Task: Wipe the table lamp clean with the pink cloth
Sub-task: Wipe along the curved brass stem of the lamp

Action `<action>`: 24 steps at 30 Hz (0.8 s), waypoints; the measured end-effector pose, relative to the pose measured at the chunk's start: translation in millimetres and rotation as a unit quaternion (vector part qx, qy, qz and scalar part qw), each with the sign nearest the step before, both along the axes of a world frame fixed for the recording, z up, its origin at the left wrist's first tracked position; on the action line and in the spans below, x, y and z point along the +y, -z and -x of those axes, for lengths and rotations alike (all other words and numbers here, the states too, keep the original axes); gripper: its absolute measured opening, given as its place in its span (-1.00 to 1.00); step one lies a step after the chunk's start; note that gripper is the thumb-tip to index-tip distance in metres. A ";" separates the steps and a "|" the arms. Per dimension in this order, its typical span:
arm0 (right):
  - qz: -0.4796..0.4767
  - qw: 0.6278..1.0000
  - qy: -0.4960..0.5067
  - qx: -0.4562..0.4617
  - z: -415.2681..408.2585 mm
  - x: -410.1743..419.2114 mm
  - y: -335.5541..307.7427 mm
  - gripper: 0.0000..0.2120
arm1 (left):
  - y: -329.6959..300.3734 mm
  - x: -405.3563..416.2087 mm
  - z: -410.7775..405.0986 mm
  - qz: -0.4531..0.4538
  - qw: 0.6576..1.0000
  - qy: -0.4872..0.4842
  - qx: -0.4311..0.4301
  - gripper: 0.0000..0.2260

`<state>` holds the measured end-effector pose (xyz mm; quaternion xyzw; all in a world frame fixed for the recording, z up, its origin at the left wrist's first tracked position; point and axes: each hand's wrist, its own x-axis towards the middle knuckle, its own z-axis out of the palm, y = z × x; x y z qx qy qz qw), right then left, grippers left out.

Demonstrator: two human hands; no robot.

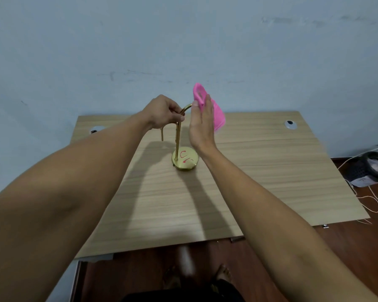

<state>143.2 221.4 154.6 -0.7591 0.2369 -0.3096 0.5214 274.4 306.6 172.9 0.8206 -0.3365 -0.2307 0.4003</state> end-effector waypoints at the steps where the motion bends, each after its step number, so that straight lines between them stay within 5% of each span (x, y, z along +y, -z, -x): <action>1: -0.016 0.999 -0.002 0.029 -3.1 5.4 2.3 -0.44 | -0.3 0.3 0.7 0.002 1.000 0.000 -0.004 -0.91; 7: 0.131 0.989 -0.062 0.040 -5.4 9.4 23.4 -0.49 | 3.2 4.2 2.5 0.005 1.000 -0.002 -0.031 -0.95; 12: -0.056 0.997 0.048 0.026 -18.0 6.5 11.2 -0.51 | 6.2 4.1 3.4 0.019 1.000 -0.008 -0.003 -0.94; 17: 0.008 1.000 0.002 -0.011 -17.0 9.4 27.9 -0.52 | 10.0 4.7 6.0 0.038 0.999 -0.019 0.006 -0.93; 20: -0.112 0.991 0.067 0.011 -31.2 6.7 18.6 -0.62 | 12.5 4.8 8.7 0.037 0.999 -0.023 0.018 -0.91; 24: -0.280 0.954 0.103 -0.018 -51.1 2.4 -7.4 -0.45 | 12.8 3.6 15.2 0.040 0.999 -0.030 0.003 -0.87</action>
